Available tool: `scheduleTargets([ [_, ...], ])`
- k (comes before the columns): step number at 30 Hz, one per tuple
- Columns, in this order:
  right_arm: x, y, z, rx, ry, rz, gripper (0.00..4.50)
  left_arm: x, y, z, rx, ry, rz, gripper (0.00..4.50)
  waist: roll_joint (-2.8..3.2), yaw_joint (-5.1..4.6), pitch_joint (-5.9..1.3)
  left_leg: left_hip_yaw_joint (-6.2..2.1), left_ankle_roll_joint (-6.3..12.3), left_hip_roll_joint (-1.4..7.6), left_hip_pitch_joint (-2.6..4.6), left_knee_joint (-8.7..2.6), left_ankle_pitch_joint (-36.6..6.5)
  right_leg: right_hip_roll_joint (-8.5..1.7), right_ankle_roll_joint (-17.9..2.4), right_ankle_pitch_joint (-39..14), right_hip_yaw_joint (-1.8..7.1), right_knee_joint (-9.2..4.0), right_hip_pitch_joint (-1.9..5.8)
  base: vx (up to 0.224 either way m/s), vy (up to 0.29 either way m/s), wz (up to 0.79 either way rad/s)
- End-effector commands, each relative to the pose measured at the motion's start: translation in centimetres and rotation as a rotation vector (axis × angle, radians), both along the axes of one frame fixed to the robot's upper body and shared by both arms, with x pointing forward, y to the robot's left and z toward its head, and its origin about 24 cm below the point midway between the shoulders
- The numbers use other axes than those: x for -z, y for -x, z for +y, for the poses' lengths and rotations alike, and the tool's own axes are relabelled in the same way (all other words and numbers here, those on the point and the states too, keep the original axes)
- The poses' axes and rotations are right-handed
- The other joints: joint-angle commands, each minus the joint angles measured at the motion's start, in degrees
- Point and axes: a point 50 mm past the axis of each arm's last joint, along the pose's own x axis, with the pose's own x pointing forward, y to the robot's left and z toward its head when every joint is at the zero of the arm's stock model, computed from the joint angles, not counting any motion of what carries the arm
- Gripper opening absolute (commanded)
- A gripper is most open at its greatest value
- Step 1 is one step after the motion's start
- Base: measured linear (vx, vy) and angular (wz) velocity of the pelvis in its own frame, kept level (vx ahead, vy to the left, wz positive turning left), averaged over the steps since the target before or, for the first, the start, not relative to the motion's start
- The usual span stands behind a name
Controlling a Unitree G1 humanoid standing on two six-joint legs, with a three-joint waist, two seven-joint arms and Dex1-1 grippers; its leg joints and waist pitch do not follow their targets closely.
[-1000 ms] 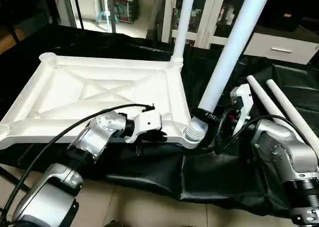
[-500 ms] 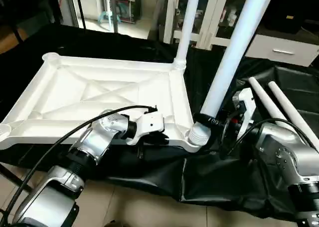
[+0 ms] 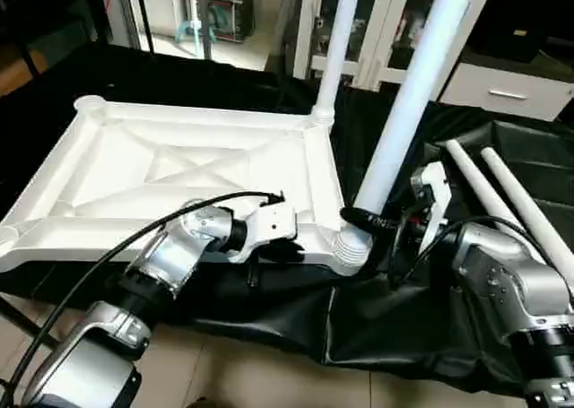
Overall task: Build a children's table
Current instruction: Pick table leg
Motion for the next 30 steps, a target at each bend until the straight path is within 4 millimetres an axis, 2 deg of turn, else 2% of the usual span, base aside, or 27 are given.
scheduleTargets([
  [1,0.6,-0.2,-0.2,0.022,0.037,0.021,1.83,2.0,1.2,-0.1,0.031,-0.058,0.08,0.0,0.2,-0.29,-3.25,0.04,1.04,1.72,0.71,-4.62,-7.8,-2.82,-13.1,-5.9,1.28,-3.61,2.6,0.0,0.0,0.0],
  [11,1.9,0.4,0.4,-0.071,0.088,0.088,1.83,2.0,1.2,0.0,0.032,-0.064,0.084,0.0,0.16,-0.28,-3.32,-0.03,0.76,1.77,0.79,-4.76,-8.9,-2.82,-13.1,-5.3,1.28,-3.66,2.76,0.0,0.0,0.0],
  [14,2.3,0.4,0.6,-0.069,0.097,0.087,1.83,2.0,1.1,0.0,0.03,-0.066,0.082,0.0,0.3,-0.31,-3.13,-0.06,0.26,1.82,1.12,-5.13,-10.8,-2.9,-12.9,-7.8,1.25,-4.08,2.75,0.0,0.0,0.0],
  [25,3.8,0.9,0.4,0.002,0.102,0.085,1.83,1.9,0.9,0.1,0.02,-0.07,0.078,0.0,0.25,-0.64,-3.05,-0.25,-0.8,1.89,1.28,-5.6,-14.1,-2.88,-11.7,-11.1,1.31,-4.63,2.58,0.0,0.0,0.0],
  [30,4.4,1.2,-0.3,0.114,0.012,0.102,1.83,1.8,0.8,0.2,0.016,-0.068,0.078,0.0,0.24,-1.08,-3.01,-0.46,-1.27,1.89,1.23,-5.88,-17.0,-2.92,-10.9,-14.2,1.31,-5.0,2.41,0.0,0.0,0.0],
])
